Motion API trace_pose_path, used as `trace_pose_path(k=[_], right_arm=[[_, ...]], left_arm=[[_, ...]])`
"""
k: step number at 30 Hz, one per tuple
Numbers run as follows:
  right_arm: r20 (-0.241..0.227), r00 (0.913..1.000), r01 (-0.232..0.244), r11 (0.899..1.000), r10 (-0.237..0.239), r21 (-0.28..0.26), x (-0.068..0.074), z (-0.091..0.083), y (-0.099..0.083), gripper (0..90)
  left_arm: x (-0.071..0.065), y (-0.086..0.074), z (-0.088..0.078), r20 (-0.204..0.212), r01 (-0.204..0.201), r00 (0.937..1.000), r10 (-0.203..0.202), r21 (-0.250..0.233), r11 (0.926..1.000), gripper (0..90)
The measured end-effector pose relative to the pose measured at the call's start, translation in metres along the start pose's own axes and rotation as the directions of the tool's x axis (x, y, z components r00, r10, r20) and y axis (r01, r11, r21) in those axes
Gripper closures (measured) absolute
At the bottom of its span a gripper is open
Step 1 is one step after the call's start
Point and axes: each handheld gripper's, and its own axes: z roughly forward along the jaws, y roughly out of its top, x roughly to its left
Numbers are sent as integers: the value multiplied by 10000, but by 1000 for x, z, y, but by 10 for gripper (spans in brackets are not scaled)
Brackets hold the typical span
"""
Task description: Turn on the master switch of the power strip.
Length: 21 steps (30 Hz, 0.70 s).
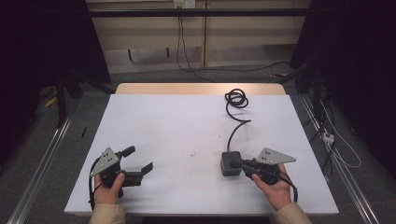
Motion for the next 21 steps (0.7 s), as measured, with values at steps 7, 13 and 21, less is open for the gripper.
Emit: trace_pose_path(k=[7,13,21], right_arm=[[0,10000,71,10000,-71,50,0,0,-1,900],[-1,10000,31,10000,-31,26,0,1,-2,900],[1,10000,-17,10000,17,43,0,1,-2,900]], left_arm=[[-1,0,0,4,5,10000,-5,-42,10000,29],[-1,0,1,16,-44,10000,44,25,10000,29],[-1,0,1,31,-71,10000,71,-20,10000,29]])
